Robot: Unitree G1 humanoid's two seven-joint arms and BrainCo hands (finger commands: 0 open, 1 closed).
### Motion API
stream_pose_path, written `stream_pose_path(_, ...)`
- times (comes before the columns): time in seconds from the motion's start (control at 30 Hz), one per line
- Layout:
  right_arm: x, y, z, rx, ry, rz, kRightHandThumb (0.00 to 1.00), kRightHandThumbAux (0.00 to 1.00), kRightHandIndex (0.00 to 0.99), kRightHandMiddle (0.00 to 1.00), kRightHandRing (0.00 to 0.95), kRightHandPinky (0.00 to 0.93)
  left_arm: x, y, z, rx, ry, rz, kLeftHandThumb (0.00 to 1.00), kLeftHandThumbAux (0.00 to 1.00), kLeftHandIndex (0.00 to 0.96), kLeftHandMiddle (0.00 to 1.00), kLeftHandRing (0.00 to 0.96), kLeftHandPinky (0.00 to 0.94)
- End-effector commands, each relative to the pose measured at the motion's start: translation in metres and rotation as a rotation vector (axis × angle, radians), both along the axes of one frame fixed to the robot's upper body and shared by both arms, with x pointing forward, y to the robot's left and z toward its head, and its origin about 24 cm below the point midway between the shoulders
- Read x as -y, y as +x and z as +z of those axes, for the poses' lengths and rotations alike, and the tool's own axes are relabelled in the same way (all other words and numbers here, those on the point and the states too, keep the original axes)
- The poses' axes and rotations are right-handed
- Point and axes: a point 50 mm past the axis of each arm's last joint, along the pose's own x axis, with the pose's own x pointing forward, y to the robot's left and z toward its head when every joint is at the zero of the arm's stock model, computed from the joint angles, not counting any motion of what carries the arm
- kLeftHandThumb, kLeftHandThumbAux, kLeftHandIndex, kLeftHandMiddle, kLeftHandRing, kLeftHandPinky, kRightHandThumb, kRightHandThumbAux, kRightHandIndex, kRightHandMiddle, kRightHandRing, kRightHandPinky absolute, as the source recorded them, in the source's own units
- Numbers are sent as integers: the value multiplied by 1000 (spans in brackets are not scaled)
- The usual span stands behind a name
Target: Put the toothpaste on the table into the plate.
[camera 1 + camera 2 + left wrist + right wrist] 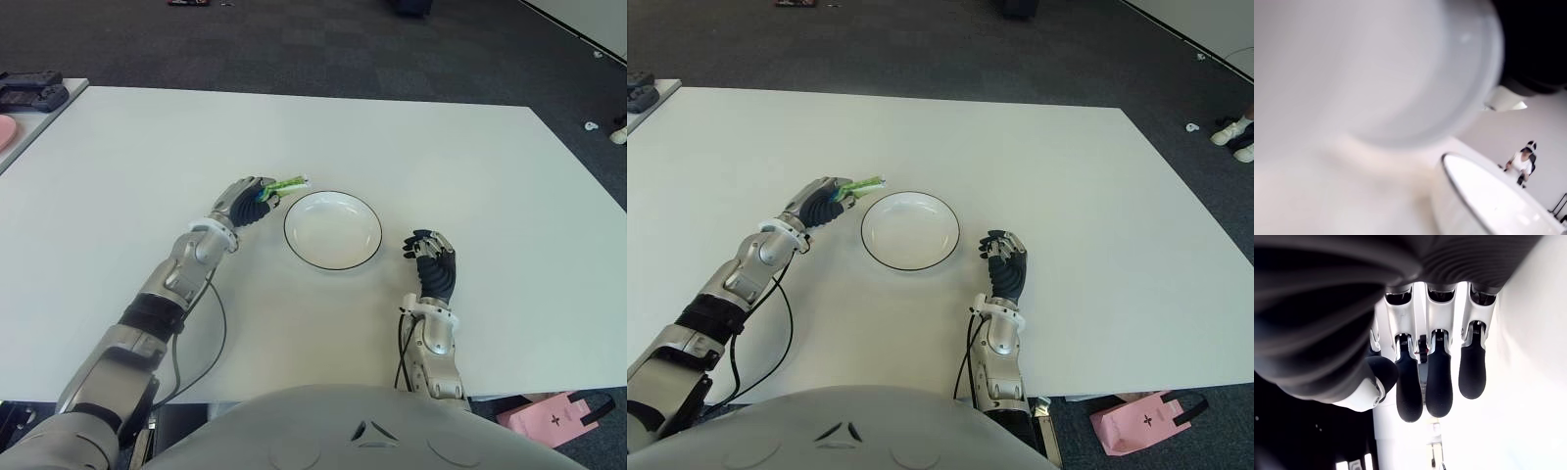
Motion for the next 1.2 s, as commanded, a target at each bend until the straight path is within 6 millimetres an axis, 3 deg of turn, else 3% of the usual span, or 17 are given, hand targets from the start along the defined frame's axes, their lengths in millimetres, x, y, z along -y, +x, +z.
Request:
stream_pose_path(0.03,-17,-18,-31,-201,111,-28,707,725,431,557,541,536,1,0,7,34,-56,19,748,699,442,895,880,843)
stream_pose_path(0.6,-19,-15,-31,-199,113,-28,705,726,430,535,517,511,32,2,45,213,-173,-40,751,698,443,912,890,874)
stream_pose_path(1.2,-21,-13,-31,-181,111,-28,704,726,430,537,518,513,62,4,63,303,-182,-212,749,698,443,888,876,835)
